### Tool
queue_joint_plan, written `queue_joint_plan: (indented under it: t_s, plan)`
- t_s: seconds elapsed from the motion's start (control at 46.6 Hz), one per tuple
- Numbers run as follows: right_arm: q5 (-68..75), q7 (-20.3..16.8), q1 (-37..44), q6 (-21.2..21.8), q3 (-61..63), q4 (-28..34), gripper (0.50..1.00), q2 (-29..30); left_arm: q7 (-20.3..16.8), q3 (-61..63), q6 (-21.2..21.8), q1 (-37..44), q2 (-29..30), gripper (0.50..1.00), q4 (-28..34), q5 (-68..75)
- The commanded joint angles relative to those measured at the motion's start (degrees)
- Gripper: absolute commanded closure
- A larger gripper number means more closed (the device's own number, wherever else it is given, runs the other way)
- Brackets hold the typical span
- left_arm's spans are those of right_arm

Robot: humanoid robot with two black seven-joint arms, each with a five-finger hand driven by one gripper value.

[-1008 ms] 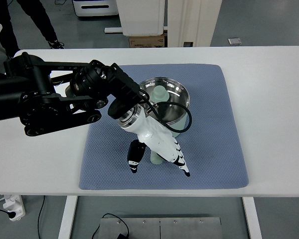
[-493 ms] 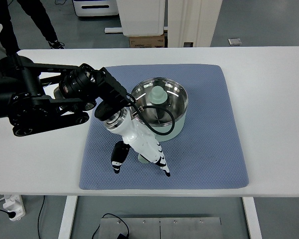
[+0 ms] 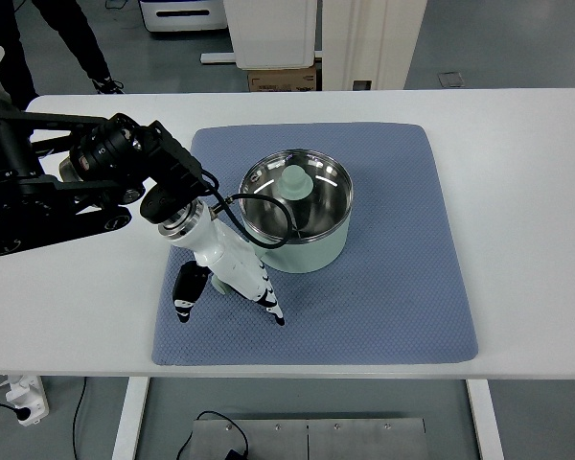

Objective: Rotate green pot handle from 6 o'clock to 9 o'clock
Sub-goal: 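Sweep the handle with the left hand toward the left arm, rotating the pot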

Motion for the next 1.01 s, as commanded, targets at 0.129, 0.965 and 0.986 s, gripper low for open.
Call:
queue_joint_plan:
  t_s: [0.129,0.965,0.986]
  plan:
    - [0.0,-0.01,0.0,0.0,0.0,0.0,0.5,0.0,0.38,0.23,0.0,-0.82,1.98,0.5,0.11,-0.09]
    - [0.0,-0.01,0.0,0.0,0.0,0.0,0.5,0.0,7.5,3.74,0.0,-3.45,4.18,0.5,2.04,-0.35]
    - [0.0,-0.01,0.0,0.0,0.0,0.0,0.5,0.0,7.5,3.74,0.0,-3.45,4.18,0.5,2.3,-0.35]
